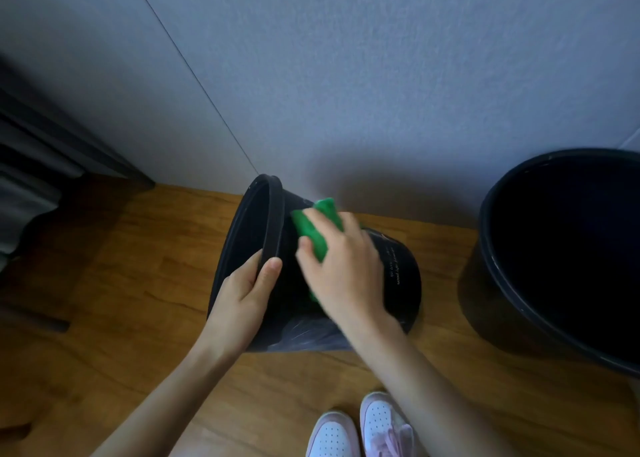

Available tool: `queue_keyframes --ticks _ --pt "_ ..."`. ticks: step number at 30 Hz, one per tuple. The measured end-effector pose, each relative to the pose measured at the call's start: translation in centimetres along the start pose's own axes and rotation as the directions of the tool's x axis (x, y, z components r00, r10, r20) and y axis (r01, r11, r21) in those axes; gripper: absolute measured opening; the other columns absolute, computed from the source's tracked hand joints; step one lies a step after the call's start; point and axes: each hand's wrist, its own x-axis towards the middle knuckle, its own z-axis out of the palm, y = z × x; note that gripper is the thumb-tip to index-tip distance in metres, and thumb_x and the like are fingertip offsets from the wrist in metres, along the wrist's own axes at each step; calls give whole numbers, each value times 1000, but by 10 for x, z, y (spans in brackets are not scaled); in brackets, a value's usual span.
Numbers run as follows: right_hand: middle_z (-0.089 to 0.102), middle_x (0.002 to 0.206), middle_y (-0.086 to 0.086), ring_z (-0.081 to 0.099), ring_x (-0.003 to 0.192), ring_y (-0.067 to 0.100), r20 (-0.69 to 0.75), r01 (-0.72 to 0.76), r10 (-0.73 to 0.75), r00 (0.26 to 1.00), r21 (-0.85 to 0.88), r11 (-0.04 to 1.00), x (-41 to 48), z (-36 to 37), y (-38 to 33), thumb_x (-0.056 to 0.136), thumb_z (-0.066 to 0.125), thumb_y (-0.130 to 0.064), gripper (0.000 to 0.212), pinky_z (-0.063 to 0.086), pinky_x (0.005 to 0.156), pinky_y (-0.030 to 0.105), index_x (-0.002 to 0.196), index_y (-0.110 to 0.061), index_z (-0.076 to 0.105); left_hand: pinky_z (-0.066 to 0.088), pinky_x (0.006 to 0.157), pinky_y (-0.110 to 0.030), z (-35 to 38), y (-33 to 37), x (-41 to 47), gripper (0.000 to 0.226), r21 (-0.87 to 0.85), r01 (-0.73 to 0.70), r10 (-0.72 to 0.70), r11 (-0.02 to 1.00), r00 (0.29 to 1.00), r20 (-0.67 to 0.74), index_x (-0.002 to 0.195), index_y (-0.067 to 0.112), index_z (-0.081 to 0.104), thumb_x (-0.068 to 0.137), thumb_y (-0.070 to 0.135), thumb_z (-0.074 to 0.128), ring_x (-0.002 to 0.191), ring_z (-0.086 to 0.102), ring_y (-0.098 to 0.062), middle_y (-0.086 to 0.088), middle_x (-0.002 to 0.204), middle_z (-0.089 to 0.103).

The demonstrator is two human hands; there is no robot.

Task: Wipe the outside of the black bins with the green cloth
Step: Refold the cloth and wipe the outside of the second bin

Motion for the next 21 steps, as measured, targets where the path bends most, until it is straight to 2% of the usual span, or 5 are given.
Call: queue_keyframes --ticks 3,12,15,18,21 --pt "50 125 1 52 104 22 -6 67 -67 998 -3 998 0 2 1 90 50 -35 42 45 72 28 132 -33 47 44 55 -13 -1 -1 3 26 -23 24 -24 999 1000 -6 84 16 59 96 29 40 63 58 -5 1 71 63" --pt "50 131 13 51 115 36 80 -512 542 837 -236 826 26 -8 142 94 45 -29 39 41 95 40 133 -28 50 42 58 -5 -5 1 0 25 -34 43 -43 998 999 16 82 25 58 97 26 38 68 60 4 12 71 65" --pt "49 131 12 51 114 37 60 -489 514 856 -231 841 22 -8 149 93 47 -30 39 44 92 41 133 -27 50 45 65 -8 -5 14 12 25 -128 145 -137 981 988 71 99 31 59 97 15 39 83 63 0 12 88 69" --pt "48 132 12 49 115 35 50 -429 447 893 -203 880 20 -7 144 93 48 -27 41 43 94 43 134 -24 49 37 77 -21 -21 14 36 38 -370 381 -379 848 922 80 131 10 43 96 -1 33 119 50 -23 -9 129 55" --pt "48 131 10 48 115 34 45 -384 403 914 -222 896 18 -8 139 92 49 -25 41 40 93 39 133 -26 50 46 87 -39 -17 33 57 36 -194 465 -439 864 883 165 116 11 61 94 36 45 114 55 -33 -14 119 64"
